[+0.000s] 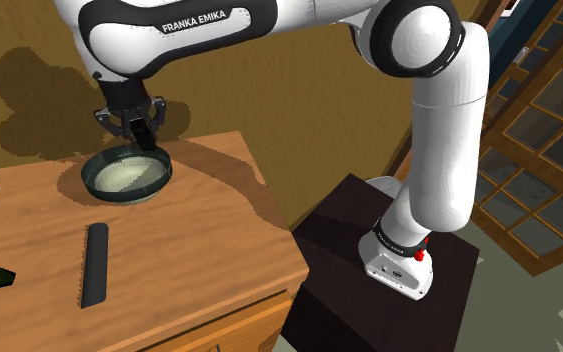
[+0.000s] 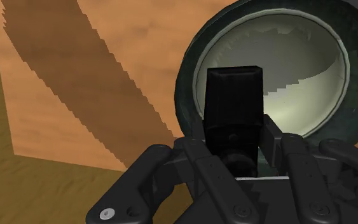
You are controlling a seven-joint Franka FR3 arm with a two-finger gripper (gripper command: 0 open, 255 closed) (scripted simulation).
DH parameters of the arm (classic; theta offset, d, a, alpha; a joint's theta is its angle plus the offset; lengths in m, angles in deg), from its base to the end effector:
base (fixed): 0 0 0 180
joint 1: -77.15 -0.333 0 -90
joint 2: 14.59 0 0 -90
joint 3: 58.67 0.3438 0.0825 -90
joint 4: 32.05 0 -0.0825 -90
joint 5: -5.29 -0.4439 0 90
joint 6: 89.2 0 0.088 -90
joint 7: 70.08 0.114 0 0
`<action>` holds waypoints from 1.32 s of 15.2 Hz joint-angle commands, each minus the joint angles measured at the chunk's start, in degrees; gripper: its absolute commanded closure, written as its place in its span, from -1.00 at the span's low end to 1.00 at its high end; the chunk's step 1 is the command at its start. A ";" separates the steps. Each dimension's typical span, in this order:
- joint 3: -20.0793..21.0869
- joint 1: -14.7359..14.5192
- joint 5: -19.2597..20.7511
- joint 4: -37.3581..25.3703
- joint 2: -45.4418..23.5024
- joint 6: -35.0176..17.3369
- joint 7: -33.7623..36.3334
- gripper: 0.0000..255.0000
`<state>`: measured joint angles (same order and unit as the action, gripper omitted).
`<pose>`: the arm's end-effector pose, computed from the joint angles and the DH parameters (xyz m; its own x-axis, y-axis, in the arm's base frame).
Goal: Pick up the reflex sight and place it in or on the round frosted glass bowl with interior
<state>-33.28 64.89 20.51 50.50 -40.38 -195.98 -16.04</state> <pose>0.6398 0.3989 0.4545 0.9667 -0.2476 0.0640 -0.2497 -0.9679 0.0271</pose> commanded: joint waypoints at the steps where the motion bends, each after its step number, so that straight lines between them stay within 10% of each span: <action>1: -0.09 -0.59 0.46 -0.49 -1.06 -0.46 0.65 1.00; 18: -0.63 -0.39 1.52 4.48 -2.63 -6.78 1.74 1.00; 19: -0.63 -0.39 1.52 4.47 -2.63 -6.78 1.74 -1.00; 20: -0.63 -0.39 1.52 4.48 -2.63 -6.78 1.74 -1.00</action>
<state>-33.91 64.50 22.03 54.98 -43.01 -202.76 -14.31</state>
